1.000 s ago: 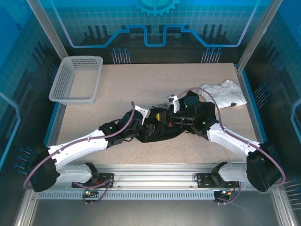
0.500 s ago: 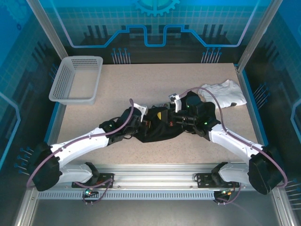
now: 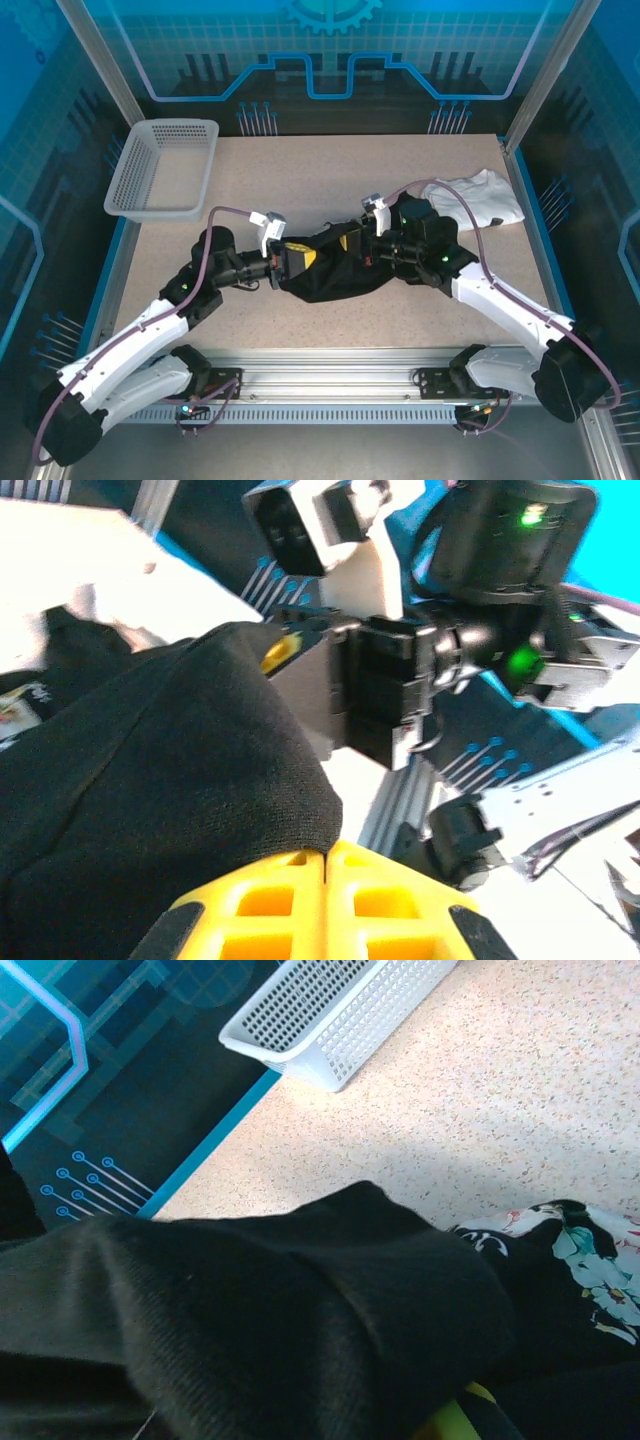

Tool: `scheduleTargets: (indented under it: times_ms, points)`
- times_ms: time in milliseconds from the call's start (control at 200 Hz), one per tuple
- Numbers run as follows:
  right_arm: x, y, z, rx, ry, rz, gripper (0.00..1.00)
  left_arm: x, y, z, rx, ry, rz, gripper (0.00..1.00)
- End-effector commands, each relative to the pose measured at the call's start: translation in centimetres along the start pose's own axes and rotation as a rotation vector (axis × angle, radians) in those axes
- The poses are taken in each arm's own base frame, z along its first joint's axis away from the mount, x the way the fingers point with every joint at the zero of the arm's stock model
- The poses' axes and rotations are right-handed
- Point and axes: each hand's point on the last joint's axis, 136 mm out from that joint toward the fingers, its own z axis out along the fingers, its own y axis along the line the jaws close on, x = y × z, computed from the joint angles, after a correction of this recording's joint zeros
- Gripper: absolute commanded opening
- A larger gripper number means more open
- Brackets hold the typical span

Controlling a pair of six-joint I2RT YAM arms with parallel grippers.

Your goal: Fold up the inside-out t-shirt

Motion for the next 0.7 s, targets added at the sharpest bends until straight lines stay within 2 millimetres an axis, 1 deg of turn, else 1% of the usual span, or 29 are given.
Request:
scheduleTargets:
  times_ms: [0, 100, 185, 330, 375, 465, 525, 595, 645, 695]
  points:
    - [-0.4, -1.0, -0.4, 0.078, 0.049, -0.033, 0.03, -2.0, -2.5, -1.2, 0.145, -0.077, 0.025, 0.00]
    - [0.2, -1.2, -0.2, 0.084, 0.090, -0.046, 0.09, -2.8, -1.8, -1.7, 0.134, -0.126, 0.011, 0.00]
    - [0.2, -1.0, -0.3, 0.081, 0.105, -0.076, 0.13, -2.1, -0.8, -1.6, 0.104, -0.113, 0.020, 0.00]
    - [-0.1, 0.7, -0.1, -0.010, 0.087, -0.149, 0.22, -0.8, -0.3, -1.3, 0.108, -0.073, 0.016, 0.00]
    - [0.0, 0.9, 0.2, -0.017, 0.096, -0.171, 0.27, -0.6, -0.3, -1.2, 0.112, -0.066, 0.016, 0.00]
    - [0.7, 0.7, 0.9, 0.005, 0.135, -0.222, 0.36, -0.5, -0.3, -1.3, 0.115, -0.066, 0.020, 0.00]
    - [1.5, 0.4, 1.4, 0.040, 0.170, -0.283, 0.41, -0.6, -0.4, -1.3, 0.118, -0.067, 0.024, 0.00]
    - [2.5, 0.6, 1.8, 0.062, 0.201, -0.368, 0.47, -0.6, -0.4, -1.3, 0.116, -0.065, 0.023, 0.00]
    - [2.7, 0.6, 2.0, 0.084, 0.202, -0.412, 0.51, -0.6, -0.4, -1.3, 0.115, -0.063, 0.024, 0.00]
    - [2.6, 0.5, 2.3, 0.097, 0.197, -0.442, 0.59, -0.6, -0.4, -1.3, 0.115, -0.061, 0.026, 0.00]
